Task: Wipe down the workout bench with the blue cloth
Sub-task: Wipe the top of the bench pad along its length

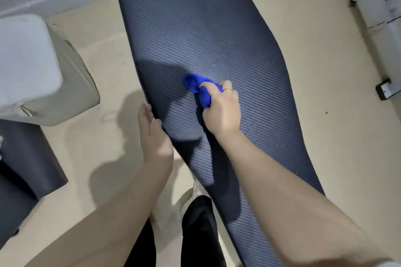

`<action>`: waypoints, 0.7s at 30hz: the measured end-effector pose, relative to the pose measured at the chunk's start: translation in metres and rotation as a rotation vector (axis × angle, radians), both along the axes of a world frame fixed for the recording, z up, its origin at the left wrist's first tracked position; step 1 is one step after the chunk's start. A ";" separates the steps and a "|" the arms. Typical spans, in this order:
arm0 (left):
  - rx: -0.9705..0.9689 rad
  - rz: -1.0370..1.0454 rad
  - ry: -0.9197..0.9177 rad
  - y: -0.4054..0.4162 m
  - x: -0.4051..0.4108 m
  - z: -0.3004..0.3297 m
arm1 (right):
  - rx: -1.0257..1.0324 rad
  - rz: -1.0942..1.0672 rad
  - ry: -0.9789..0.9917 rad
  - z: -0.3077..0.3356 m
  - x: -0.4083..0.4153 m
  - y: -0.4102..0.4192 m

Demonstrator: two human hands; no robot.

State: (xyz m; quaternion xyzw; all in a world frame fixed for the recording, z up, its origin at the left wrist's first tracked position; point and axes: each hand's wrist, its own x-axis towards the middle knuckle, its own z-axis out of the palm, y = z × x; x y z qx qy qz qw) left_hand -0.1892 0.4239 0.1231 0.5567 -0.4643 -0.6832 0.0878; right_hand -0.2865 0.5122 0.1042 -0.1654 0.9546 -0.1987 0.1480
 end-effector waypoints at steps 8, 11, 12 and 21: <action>0.320 0.016 0.057 -0.030 0.009 0.003 | 0.068 0.704 -0.125 0.012 0.072 -0.022; 0.234 -0.053 0.034 -0.036 0.010 0.008 | 0.001 0.550 -0.097 0.006 0.040 -0.022; 0.181 -0.104 0.022 -0.036 0.011 0.009 | -0.030 0.403 -0.048 -0.001 0.029 -0.023; 0.260 -0.361 -0.121 -0.017 0.032 0.015 | 0.077 0.527 -0.108 0.018 0.086 0.019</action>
